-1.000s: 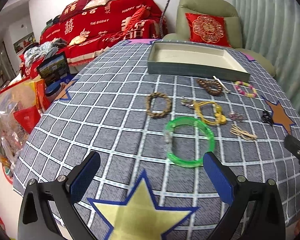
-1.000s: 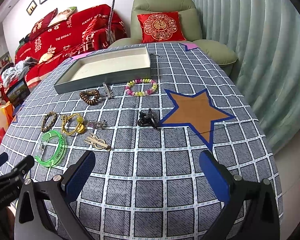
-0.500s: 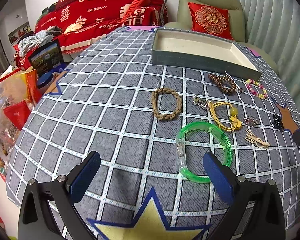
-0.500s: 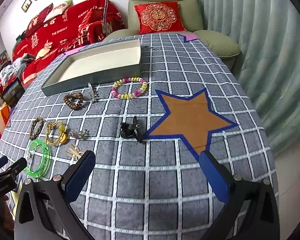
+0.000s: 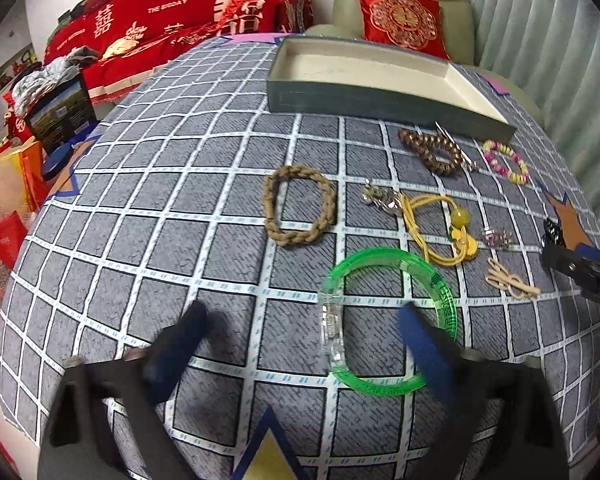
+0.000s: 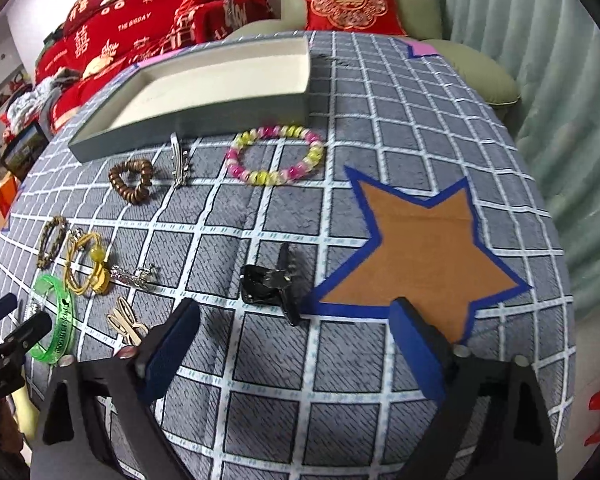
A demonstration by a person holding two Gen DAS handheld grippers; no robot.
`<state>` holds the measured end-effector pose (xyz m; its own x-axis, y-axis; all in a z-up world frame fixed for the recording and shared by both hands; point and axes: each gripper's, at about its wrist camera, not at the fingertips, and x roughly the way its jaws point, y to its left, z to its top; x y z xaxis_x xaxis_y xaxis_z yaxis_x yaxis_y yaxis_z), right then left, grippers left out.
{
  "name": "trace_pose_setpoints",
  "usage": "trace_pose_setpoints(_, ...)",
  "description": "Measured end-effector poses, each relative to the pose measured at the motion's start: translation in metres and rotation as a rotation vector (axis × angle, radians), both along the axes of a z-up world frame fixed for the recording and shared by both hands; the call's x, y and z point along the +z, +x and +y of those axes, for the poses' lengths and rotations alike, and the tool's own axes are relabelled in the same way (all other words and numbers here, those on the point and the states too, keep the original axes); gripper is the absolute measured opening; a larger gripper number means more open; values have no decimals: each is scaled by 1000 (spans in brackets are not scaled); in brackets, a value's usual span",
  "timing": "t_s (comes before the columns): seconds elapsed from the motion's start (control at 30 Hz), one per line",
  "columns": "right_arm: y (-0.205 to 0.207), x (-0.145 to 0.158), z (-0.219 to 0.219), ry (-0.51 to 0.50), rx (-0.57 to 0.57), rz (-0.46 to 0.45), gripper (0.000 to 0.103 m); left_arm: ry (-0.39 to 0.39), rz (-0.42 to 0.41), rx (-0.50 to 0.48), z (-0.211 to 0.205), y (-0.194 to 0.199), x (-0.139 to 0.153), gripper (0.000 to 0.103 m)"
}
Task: Organize jewelry
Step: 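Reach the left tool to the green bangle and close on it, then carry the green bangle into the tray while the right tool drops the claw clip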
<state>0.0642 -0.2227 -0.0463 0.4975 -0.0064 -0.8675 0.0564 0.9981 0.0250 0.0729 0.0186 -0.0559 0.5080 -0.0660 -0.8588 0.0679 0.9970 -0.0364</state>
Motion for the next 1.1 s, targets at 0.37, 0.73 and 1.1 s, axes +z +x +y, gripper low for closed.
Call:
trace_pose_setpoints(0.37,7,2,11,-39,33,-15,67,4,-19,-40,-10,-4,5,71)
trace_pose_setpoints(0.73,-2,16,-2,110,18,-40,26,-113,-37,-58,-5,-8,16,20)
trace_pose_setpoints(1.1,8,62,-13,250,34,-87,26,-144,-137,-80,-3,4,71,20)
